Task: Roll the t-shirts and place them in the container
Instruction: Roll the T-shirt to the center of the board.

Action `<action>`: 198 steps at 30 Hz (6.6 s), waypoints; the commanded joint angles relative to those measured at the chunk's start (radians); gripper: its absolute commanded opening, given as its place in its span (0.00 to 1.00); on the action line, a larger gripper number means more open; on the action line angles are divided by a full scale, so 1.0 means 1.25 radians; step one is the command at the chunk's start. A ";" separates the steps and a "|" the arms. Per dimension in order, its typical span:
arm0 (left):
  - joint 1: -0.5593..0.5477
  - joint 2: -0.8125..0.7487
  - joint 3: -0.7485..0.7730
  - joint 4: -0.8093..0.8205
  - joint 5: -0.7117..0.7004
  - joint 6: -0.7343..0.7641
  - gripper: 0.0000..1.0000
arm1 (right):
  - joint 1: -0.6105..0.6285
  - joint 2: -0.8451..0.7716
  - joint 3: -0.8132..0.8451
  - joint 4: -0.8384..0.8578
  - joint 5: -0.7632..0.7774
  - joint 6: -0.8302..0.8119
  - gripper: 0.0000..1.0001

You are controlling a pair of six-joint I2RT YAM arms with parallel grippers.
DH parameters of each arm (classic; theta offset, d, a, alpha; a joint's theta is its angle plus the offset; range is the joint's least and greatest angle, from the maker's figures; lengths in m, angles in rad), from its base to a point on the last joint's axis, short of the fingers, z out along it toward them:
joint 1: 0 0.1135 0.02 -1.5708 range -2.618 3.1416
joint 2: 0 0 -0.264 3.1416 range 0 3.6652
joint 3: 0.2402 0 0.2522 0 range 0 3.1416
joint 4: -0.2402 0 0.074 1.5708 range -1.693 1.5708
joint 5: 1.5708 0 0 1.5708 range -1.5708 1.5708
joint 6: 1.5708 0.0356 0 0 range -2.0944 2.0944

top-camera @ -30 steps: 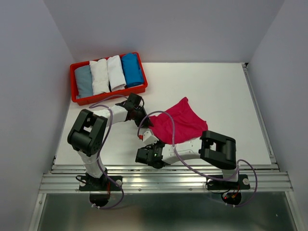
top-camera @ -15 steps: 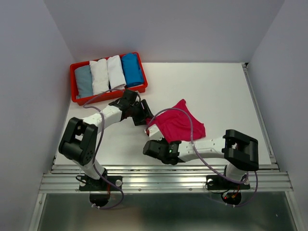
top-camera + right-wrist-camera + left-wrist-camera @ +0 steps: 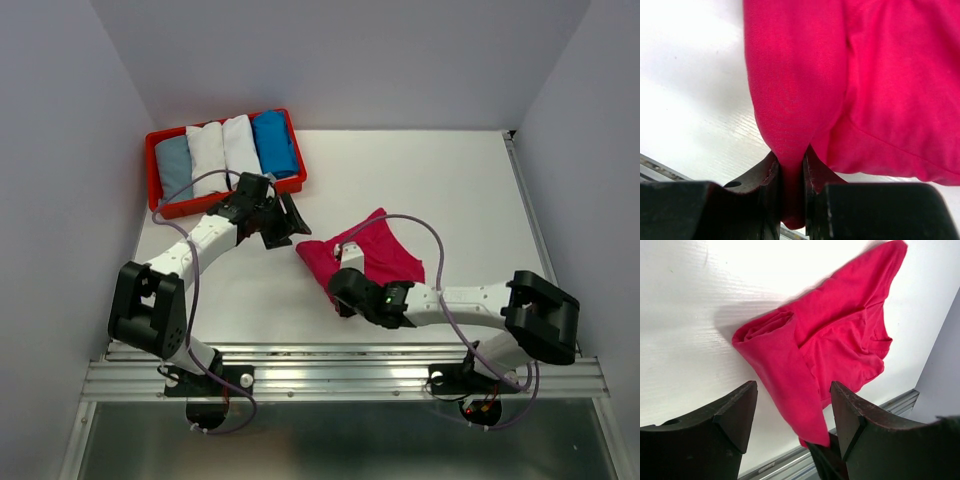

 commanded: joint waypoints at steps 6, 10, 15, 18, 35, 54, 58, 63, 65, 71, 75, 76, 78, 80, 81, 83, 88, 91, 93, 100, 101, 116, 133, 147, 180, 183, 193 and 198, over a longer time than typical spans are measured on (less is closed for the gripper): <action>0.014 -0.040 0.043 -0.034 -0.009 0.038 0.71 | -0.123 -0.167 -0.125 0.135 -0.151 0.129 0.01; 0.012 -0.033 0.046 -0.032 -0.002 0.044 0.70 | -0.185 -0.216 -0.197 0.199 -0.215 0.180 0.01; 0.010 -0.025 0.051 -0.034 0.005 0.050 0.70 | -0.232 -0.257 -0.276 0.281 -0.309 0.250 0.01; 0.003 -0.016 0.055 -0.037 0.014 0.061 0.70 | -0.250 -0.263 -0.303 0.317 -0.352 0.281 0.01; -0.080 0.020 0.086 -0.036 0.026 0.070 0.61 | -0.345 -0.281 -0.462 0.540 -0.497 0.541 0.01; -0.169 0.216 0.185 0.068 0.085 0.068 0.52 | -0.409 -0.299 -0.511 0.505 -0.496 0.609 0.17; -0.171 0.268 0.216 0.072 0.083 0.072 0.50 | -0.409 -0.319 -0.489 0.410 -0.460 0.574 0.26; -0.171 0.299 0.247 0.073 0.078 0.073 0.50 | -0.409 -0.365 -0.406 0.186 -0.379 0.493 0.64; -0.169 0.308 0.258 0.070 0.078 0.074 0.49 | -0.409 -0.398 -0.375 0.148 -0.341 0.454 0.73; -0.171 0.323 0.284 0.061 0.080 0.074 0.49 | -0.409 -0.473 -0.288 -0.060 -0.282 0.366 0.77; -0.169 0.305 0.290 0.052 0.077 0.077 0.49 | -0.409 -0.499 -0.184 -0.248 -0.103 0.306 0.51; -0.169 0.302 0.291 0.051 0.075 0.077 0.49 | -0.409 -0.489 -0.183 -0.271 -0.067 0.292 0.50; -0.169 0.297 0.293 0.044 0.073 0.079 0.49 | -0.420 -0.434 -0.128 -0.311 0.020 0.254 0.31; -0.171 0.296 0.294 0.039 0.072 0.081 0.49 | -0.443 -0.380 -0.091 -0.322 0.044 0.226 0.20; -0.169 0.290 0.291 0.035 0.072 0.082 0.48 | -0.475 -0.352 -0.057 -0.321 0.039 0.203 0.18; -0.171 0.279 0.284 0.034 0.070 0.083 0.48 | -0.503 -0.262 -0.026 -0.315 0.030 0.180 0.16; -0.167 0.242 0.281 0.016 0.053 0.093 0.49 | -0.553 -0.104 0.046 -0.258 0.010 0.095 0.16; -0.163 0.236 0.279 0.014 0.047 0.094 0.49 | -0.553 -0.014 0.082 -0.226 0.017 0.056 0.17; -0.162 0.237 0.273 0.016 0.052 0.094 0.49 | -0.553 0.019 0.092 -0.208 0.012 0.045 0.15; -0.159 0.227 0.252 0.020 0.051 0.094 0.49 | -0.520 0.115 0.067 -0.113 -0.047 0.072 0.11; -0.158 0.226 0.249 0.019 0.050 0.094 0.49 | -0.512 0.132 0.066 -0.108 -0.053 0.090 0.11; 0.000 -0.007 0.096 -0.072 0.012 0.154 0.49 | -0.371 0.293 0.242 -0.082 -0.093 0.141 0.11; -0.086 -0.205 -0.099 -0.091 0.007 0.103 0.45 | -0.384 0.011 0.220 -0.245 -0.080 -0.016 0.40; -0.125 -0.079 -0.071 -0.019 0.027 0.079 0.41 | -0.222 -0.186 0.039 -0.222 -0.239 0.126 0.11; -0.089 -0.017 0.073 -0.104 -0.051 0.109 0.37 | -0.222 -0.136 0.117 -0.278 -0.051 0.050 0.11; -0.112 -0.007 0.040 -0.067 -0.044 0.082 0.36 | -0.222 -0.096 0.114 -0.239 -0.063 0.048 0.11; -0.128 0.078 -0.030 -0.003 -0.079 0.103 0.39 | -0.239 0.034 0.059 -0.133 -0.079 0.021 0.10; -0.128 0.079 0.005 -0.036 -0.104 0.136 0.40 | -0.239 -0.048 0.081 -0.184 -0.055 0.001 0.13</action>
